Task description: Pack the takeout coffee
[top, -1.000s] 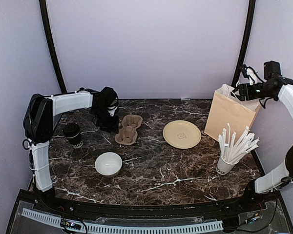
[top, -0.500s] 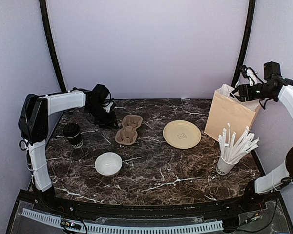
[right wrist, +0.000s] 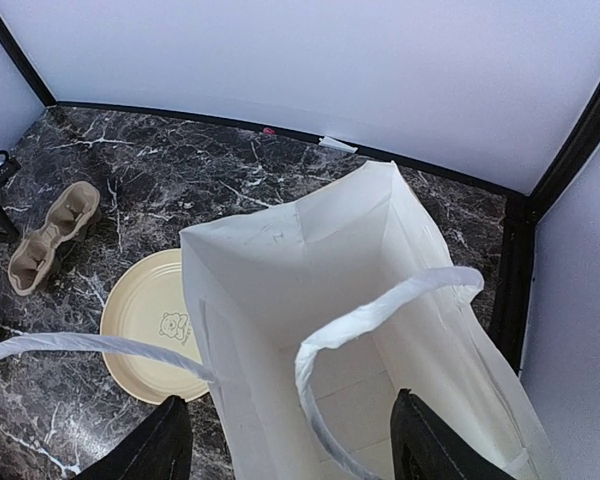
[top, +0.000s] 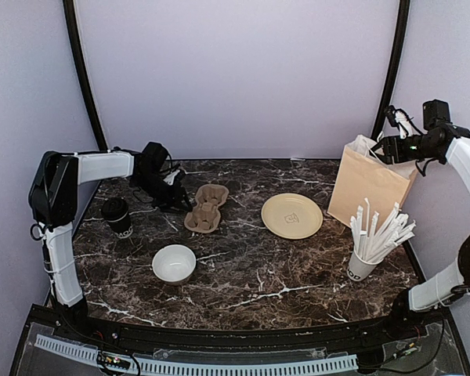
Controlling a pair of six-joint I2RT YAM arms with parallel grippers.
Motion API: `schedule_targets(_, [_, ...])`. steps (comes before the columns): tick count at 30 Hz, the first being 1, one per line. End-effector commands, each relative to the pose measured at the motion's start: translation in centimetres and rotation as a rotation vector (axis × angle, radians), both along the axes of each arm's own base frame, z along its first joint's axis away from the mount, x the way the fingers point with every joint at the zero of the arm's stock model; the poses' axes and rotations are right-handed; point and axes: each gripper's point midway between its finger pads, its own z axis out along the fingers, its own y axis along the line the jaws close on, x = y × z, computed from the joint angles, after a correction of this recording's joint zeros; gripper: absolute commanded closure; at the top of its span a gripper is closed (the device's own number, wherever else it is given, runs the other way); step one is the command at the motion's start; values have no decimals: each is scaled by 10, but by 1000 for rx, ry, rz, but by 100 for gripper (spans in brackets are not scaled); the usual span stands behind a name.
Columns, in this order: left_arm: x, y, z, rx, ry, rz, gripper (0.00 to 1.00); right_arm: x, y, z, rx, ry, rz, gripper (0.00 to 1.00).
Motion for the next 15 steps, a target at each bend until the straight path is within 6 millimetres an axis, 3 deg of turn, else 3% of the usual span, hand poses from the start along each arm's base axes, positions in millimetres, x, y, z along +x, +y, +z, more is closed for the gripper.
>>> schedule_targets(1, [-12, -4, -7, -35, 44, -28, 59, 2, 0, 11, 6, -46, -1, 32])
schedule_targets(5, [-14, -3, -11, -31, 57, -30, 58, 2, 0, 12, 9, -48, 1, 32])
schedule_targets(11, [-17, -11, -3, -88, 50, -56, 73, 2, 1, 10, 10, -44, 3, 32])
schedule_targets(15, [-18, -16, 0, -125, 53, -64, 76, 1, 1, 10, 9, -44, 2, 32])
